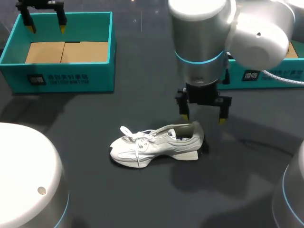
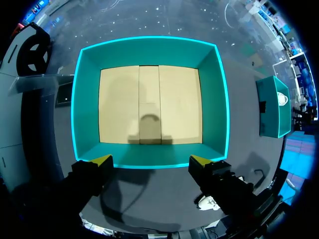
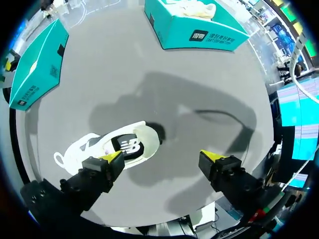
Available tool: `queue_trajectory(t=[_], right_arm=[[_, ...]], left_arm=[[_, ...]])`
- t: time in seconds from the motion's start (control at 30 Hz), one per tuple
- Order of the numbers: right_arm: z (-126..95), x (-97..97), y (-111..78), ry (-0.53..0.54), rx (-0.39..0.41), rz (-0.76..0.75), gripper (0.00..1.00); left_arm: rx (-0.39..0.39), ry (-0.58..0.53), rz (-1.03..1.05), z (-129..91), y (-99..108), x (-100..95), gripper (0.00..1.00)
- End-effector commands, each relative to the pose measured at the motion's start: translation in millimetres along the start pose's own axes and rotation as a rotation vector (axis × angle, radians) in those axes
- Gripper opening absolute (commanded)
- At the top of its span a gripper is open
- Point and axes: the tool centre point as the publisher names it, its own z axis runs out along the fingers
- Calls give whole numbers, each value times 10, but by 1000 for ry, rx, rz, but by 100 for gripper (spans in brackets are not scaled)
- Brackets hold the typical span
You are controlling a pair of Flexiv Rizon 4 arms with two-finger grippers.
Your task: Take the shoe out of the shoebox, open the shoe tongue, remove and reinsert the insole, then place the shoe into the shoebox
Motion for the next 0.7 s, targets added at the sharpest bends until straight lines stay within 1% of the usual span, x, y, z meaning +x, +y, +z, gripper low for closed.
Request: queue_trajectory(t=[0.03,0.43,0.47,0.5,0.57,0.6,0.63,0.7], right_arm=[[-72,-296,-49,335,-68,-451,100],[-72,-296,-49,335,-68,-451,100],[-58,-306,-29,356,-65,-502,100],[-39,-313,-15,408,-32,-532,100],[-13,-377,54,527,-26,-612,100],[-1,-409,76,561,-11,-640,100],[1,-431,91,568,-17,-642,100],[11,-489,122,627,-19,-702,100]], left_arm=[[0,0,0,0,1,-1,100],[0,0,0,0,1,-1,100],[0,0,0,0,1,-1,100],[0,0,0,0,1,-1,100],[0,0,0,0,1,-1,100],[0,0,0,0,1,-1,100],[0,0,0,0,1,-1,100],[0,0,0,0,1,-1,100]])
